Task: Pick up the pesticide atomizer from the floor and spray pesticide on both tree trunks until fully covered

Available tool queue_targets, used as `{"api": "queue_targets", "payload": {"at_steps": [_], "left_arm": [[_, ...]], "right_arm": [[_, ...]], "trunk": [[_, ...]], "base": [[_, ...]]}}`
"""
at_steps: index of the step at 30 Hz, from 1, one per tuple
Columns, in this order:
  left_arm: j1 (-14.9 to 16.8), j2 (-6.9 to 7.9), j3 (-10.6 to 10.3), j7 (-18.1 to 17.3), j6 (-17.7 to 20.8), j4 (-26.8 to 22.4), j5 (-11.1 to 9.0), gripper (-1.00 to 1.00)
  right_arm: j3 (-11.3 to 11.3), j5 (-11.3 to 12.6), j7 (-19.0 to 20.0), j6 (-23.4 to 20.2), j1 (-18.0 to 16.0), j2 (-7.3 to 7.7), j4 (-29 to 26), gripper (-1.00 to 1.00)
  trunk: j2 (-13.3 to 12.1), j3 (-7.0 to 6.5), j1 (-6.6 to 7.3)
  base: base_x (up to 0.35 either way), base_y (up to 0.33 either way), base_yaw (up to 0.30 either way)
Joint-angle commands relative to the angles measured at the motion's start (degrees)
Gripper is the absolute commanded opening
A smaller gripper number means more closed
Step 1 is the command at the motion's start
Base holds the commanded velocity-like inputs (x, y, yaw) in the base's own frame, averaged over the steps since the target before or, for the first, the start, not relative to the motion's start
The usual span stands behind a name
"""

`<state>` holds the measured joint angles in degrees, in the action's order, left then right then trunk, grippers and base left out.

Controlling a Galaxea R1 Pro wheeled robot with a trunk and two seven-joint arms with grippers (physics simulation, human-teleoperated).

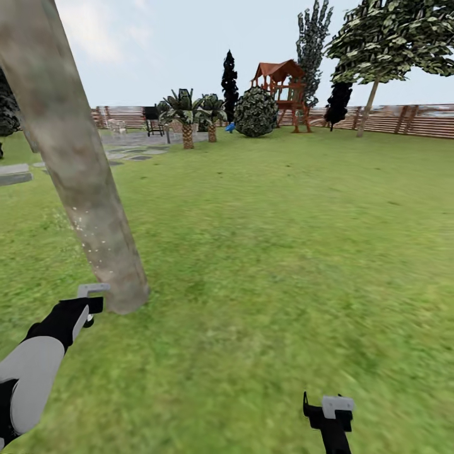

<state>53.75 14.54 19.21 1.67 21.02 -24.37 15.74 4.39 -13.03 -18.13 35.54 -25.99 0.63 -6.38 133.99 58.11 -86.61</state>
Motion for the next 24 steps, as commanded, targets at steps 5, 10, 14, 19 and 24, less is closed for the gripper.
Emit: {"api": "queue_targets", "payload": {"at_steps": [5,10,14,19,24], "left_arm": [[0.0,-0.09,0.3,-0.1,0.3,0.0,0.4,-1.00],[0.0,-0.08,0.3,0.1,0.3,0.0,0.4,-1.00],[0.0,-0.08,0.3,2.4,0.3,0.0,0.4,-1.00],[-0.3,-0.04,0.3,2.7,-0.6,2.4,0.4,-1.00],[-1.9,0.06,0.4,2.8,-4.0,3.4,0.5,-1.00]], "right_arm": [[0.4,-0.6,-0.2,0.1,0.0,-0.01,0.0,1.00],[0.4,-0.6,-0.2,0.1,0.0,-0.01,0.0,1.00],[0.4,-0.6,-0.2,0.1,0.0,-0.01,0.0,1.00],[0.4,-0.6,-0.1,0.1,0.0,-0.01,0.0,1.00],[0.4,-0.6,-0.1,0.1,0.0,-0.01,0.0,1.00]], "trunk": [[0.0,0.05,-0.01],[0.0,0.05,-0.01],[0.0,0.05,-0.01],[0.0,0.05,-0.01],[0.0,0.05,-0.01]], "base": [[0.180,-0.242,0.209],[0.149,-0.244,0.215],[0.128,-0.250,0.184],[0.144,-0.249,0.017],[0.222,-0.207,0.001]]}}
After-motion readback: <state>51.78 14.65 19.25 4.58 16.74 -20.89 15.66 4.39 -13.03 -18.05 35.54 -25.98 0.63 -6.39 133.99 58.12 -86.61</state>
